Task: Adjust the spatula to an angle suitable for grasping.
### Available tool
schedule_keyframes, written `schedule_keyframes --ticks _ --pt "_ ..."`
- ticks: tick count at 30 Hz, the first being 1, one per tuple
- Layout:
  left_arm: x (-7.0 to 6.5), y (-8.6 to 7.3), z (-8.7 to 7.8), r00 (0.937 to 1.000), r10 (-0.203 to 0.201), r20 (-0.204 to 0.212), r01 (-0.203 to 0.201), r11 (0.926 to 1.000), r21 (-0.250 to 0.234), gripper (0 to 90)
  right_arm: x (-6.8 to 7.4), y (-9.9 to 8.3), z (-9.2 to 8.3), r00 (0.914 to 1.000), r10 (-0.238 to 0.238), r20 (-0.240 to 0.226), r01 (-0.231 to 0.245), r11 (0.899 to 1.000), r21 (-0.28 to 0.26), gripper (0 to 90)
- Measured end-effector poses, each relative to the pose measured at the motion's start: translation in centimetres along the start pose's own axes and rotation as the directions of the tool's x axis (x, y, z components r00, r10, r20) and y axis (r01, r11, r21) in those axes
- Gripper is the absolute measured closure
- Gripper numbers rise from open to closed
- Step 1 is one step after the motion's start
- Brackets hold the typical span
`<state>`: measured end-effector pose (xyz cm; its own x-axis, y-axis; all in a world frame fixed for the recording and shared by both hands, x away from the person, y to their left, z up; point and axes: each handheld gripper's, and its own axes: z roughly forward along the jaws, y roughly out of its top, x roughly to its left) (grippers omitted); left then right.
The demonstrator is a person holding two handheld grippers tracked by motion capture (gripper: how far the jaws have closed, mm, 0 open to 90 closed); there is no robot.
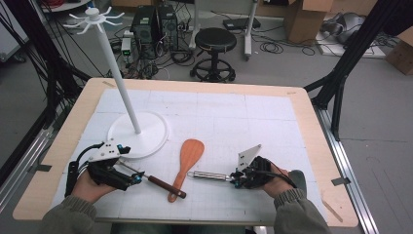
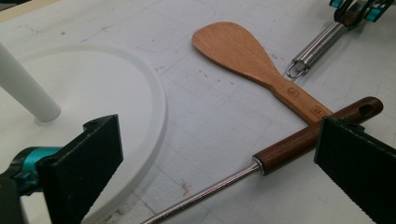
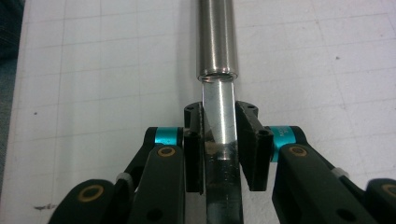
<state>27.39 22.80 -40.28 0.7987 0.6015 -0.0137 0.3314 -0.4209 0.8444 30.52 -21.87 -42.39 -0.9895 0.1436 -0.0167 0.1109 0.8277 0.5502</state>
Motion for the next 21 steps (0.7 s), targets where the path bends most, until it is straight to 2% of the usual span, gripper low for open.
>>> schedule_keyframes --ticks 9,15,21 --pt "0.0 0.0 0.1 1.0 0.002 -0.001 -0.002 1.0 0.008 1.7 0.3 0.4 -0.2 0.9998 0.012 0.014 -0.011 0.998 -0.056 73.8" --pt "-0.1 0.0 0.1 1.0 -0.001 -0.001 0.001 1.0 0.004 1.8 0.4 1.4 -0.1 0.9999 0.01 -0.006 -0.01 0.993 -0.117 73.8" --pt "0.0 0.0 0.0 1.0 0.001 0.002 -0.001 1.0 0.002 1.7 0.7 2.7 0.3 0.9998 -0.004 -0.02 0.001 0.99 -0.141 73.8"
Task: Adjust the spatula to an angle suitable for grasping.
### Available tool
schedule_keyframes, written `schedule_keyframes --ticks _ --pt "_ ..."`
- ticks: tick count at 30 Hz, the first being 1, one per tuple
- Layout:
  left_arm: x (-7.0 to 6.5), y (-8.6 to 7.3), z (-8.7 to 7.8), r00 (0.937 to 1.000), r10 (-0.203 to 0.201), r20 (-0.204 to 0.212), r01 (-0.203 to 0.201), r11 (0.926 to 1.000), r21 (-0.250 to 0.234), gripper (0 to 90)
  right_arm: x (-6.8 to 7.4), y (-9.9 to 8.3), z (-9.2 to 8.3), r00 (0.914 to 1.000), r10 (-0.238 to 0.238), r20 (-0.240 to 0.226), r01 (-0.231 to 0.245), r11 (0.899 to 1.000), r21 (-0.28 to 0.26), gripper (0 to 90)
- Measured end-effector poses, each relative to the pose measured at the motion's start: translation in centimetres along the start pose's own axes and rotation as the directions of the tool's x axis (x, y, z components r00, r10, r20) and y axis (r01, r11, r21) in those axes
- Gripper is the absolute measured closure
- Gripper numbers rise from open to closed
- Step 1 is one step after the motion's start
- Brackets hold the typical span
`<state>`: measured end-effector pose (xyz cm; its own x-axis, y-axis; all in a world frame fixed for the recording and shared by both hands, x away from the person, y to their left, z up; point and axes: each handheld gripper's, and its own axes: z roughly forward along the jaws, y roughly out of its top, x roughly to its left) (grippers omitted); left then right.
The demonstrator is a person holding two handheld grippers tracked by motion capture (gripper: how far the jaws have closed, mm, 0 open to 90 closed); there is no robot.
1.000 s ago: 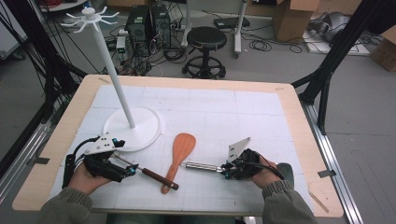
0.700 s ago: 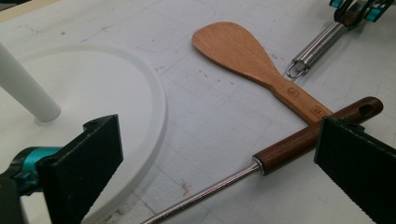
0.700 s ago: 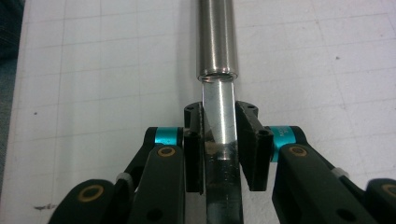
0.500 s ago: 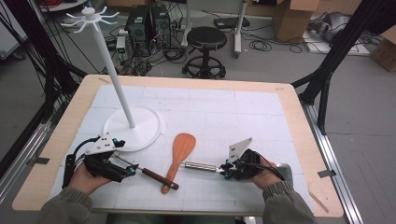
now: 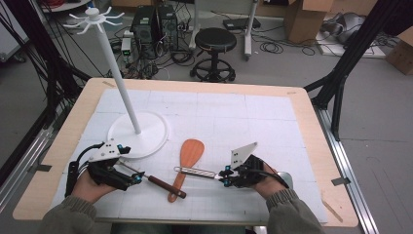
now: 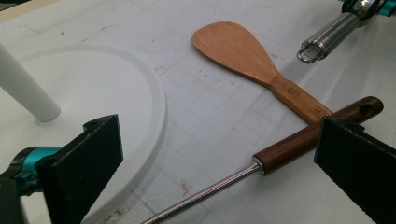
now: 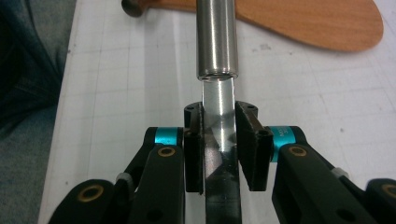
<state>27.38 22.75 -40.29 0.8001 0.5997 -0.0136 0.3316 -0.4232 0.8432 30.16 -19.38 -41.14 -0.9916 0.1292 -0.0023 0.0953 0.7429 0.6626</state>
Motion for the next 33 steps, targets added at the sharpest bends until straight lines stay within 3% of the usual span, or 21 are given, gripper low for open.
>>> schedule_keyframes --ticks 9,18,24,33 --pt "-0.3 0.3 0.2 0.9998 -0.005 0.022 0.005 0.9999 -0.011 2.7 -0.1 0.9 0.2 0.9999 0.016 -0.002 -0.016 0.998 -0.066 73.8" --pt "-1.3 1.3 0.9 0.9966 0.012 0.082 -0.011 0.9998 -0.017 7.4 0.0 2.3 0.5 0.9998 0.022 -0.003 -0.022 0.992 -0.122 73.8" --pt "-1.7 2.1 1.4 0.9906 -0.004 0.137 0.007 0.9998 -0.017 12.6 0.0 3.6 0.9 0.9999 0.013 -0.01 -0.014 0.988 -0.151 73.8" --pt "-2.2 3.3 2.0 0.9746 -0.032 0.222 0.043 0.998 -0.045 27.3 -0.2 6.0 2.1 0.9998 0.013 -0.018 -0.016 0.979 -0.201 73.7"
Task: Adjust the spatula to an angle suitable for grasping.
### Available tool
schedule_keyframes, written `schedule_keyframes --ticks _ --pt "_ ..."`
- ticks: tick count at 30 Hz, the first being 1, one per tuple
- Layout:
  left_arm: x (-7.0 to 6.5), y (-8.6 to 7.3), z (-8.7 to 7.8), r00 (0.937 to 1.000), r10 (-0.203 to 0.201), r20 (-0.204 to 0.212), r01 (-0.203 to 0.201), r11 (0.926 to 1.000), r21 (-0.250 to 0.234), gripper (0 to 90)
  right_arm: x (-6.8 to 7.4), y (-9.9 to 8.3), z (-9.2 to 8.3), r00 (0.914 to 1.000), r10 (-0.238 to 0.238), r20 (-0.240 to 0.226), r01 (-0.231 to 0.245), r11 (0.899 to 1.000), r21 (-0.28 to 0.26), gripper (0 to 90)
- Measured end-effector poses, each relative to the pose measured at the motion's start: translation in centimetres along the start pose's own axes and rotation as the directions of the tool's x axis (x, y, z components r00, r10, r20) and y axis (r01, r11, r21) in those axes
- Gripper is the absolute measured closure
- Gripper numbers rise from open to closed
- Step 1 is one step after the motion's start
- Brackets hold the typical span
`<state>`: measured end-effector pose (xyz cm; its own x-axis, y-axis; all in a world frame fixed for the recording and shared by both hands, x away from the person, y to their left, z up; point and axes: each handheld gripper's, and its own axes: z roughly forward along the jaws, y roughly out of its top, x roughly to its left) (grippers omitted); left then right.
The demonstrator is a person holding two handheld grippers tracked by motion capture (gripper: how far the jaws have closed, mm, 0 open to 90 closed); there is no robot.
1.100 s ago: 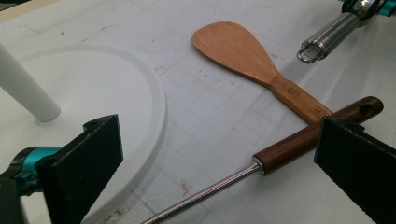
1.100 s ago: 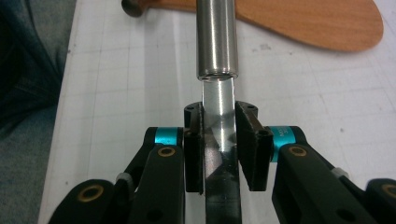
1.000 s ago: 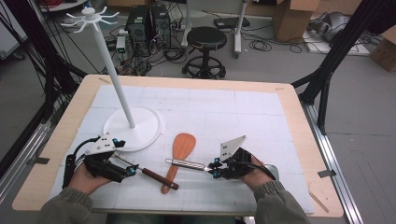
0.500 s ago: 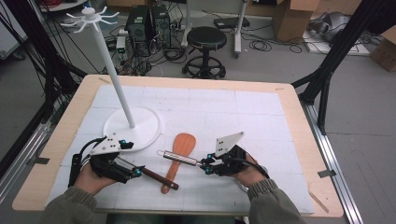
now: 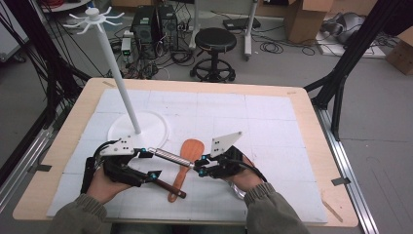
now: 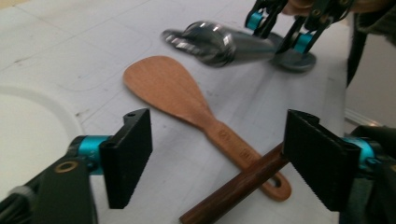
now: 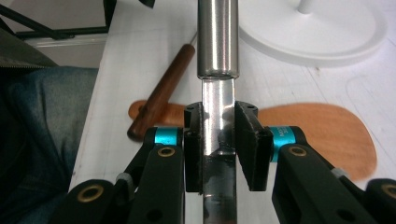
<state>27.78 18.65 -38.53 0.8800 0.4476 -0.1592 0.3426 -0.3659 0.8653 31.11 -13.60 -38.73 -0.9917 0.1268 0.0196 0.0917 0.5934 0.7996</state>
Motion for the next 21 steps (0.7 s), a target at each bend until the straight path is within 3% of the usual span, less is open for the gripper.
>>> schedule_keyframes --ticks 7,12,15,21 --pt "-0.2 1.1 0.4 0.9986 -0.016 0.05 0.018 0.9984 -0.054 37.3 -0.2 1.2 0.7 1.0 0.001 -0.006 -0.001 1.0 -0.012 73.7" --pt "-0.1 1.4 0.4 0.9987 -0.039 0.032 0.041 0.9962 -0.077 40.6 -0.3 2.0 1.1 1.0 -0.007 -0.001 0.007 1.0 -0.02 73.7" --pt "-0.1 1.5 0.3 0.997 -0.072 0.029 0.075 0.9919 -0.103 43.6 -0.2 2.3 1.3 0.9999 -0.012 -0.002 0.012 1.0 -0.026 73.7" --pt "-0.3 1.9 0.1 0.9964 -0.085 -0.01 0.083 0.9885 -0.127 50.6 -0.1 2.8 1.3 0.9998 -0.012 0.013 0.013 0.999 -0.049 73.6"
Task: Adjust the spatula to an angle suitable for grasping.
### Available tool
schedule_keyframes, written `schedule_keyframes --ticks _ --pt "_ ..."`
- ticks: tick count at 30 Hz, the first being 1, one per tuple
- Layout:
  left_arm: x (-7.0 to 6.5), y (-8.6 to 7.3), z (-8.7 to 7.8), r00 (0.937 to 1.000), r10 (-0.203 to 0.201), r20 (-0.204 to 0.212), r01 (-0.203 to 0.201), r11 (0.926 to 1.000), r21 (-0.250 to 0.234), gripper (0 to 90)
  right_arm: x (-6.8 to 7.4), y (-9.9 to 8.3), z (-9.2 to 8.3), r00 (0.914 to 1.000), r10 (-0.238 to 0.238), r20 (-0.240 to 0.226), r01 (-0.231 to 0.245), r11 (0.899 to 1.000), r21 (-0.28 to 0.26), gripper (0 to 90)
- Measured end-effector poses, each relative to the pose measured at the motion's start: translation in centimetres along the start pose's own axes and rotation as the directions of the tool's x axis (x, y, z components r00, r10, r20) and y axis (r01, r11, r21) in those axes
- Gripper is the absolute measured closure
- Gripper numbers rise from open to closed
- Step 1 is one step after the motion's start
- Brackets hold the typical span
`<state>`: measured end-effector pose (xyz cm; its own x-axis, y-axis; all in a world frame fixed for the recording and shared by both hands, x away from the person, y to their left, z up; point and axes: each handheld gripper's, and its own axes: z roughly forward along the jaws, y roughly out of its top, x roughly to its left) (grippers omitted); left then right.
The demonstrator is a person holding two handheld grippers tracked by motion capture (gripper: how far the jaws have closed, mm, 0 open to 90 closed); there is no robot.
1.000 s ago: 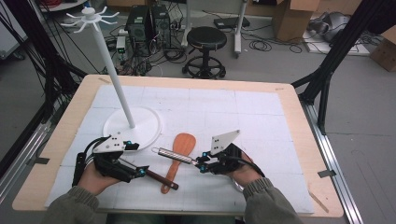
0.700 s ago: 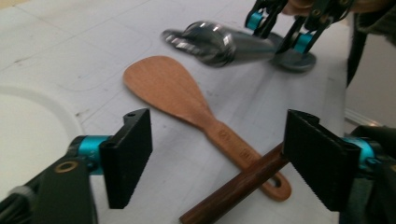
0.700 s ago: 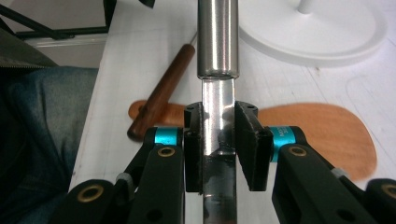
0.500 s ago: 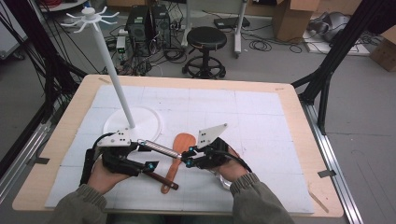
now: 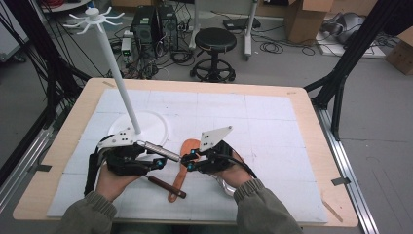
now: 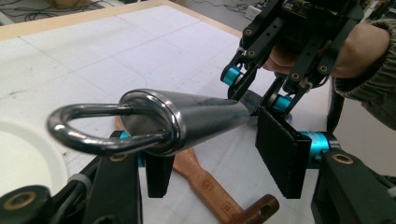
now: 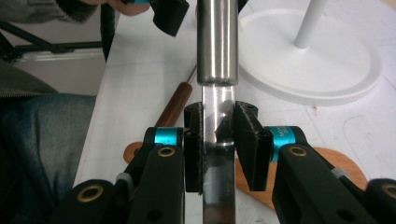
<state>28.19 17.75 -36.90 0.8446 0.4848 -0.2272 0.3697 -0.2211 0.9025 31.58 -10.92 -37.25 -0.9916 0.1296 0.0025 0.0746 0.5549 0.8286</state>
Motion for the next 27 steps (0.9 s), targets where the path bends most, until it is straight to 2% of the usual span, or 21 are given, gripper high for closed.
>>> schedule_keyframes --ticks 4,6,9,11,15,16,19,22,25,27 --pt "0.1 0.0 0.1 0.9998 -0.012 -0.016 0.012 0.9998 -0.015 54.2 0.0 0.0 0.0 0.9999 0.012 0.001 -0.012 1.0 -0.005 73.6" --pt "0.1 0.1 0.1 0.9997 -0.019 -0.013 0.019 0.9996 -0.023 55.9 0.0 -0.1 -0.1 0.9993 0.037 -0.008 -0.037 0.999 -0.009 73.1" --pt "0.1 0.1 0.1 0.9997 -0.022 -0.014 0.022 0.9994 -0.026 56.5 -0.2 -0.2 -0.2 0.9991 0.043 -0.008 -0.043 0.999 -0.007 72.3" --pt "0.1 0.1 0.1 0.9996 -0.025 -0.009 0.025 0.9993 -0.029 56.4 -0.3 -0.4 -0.2 0.9978 0.063 -0.022 -0.063 0.998 0.014 67.8" --pt "0.1 0.1 0.1 0.9996 -0.026 -0.009 0.026 0.9993 -0.029 56.1 -0.6 -1.1 -0.5 0.9951 0.083 -0.054 -0.08 0.995 0.06 65.4" --pt "0.1 0.1 0.1 0.9996 -0.027 -0.007 0.027 0.9992 -0.031 56.1 -0.6 -1.3 -0.6 0.9928 0.101 -0.065 -0.096 0.992 0.076 64.1" --pt "0.2 0.1 0.1 0.9996 -0.03 -0.004 0.029 0.999 -0.032 56.1 -0.8 -2.0 -0.9 0.9907 0.116 -0.072 -0.107 0.988 0.108 63.9" --pt "0.2 0.2 0.1 0.9997 -0.023 -0.001 0.023 0.9992 -0.032 56.2 -1.0 -2.7 -0.9 0.986 0.144 -0.084 -0.132 0.982 0.132 65.5" --pt "0.0 0.5 0.0 0.9999 -0.011 0.004 0.011 0.9995 -0.028 56.4 -1.2 -3.1 -0.5 0.9855 0.147 -0.085 -0.133 0.98 0.15 69.1" --pt "-0.1 0.7 0.1 1.0 -0.006 0.001 0.006 0.9995 -0.03 56.8 -1.1 -3.0 -0.5 0.9882 0.13 -0.081 -0.117 0.982 0.147 72.5"
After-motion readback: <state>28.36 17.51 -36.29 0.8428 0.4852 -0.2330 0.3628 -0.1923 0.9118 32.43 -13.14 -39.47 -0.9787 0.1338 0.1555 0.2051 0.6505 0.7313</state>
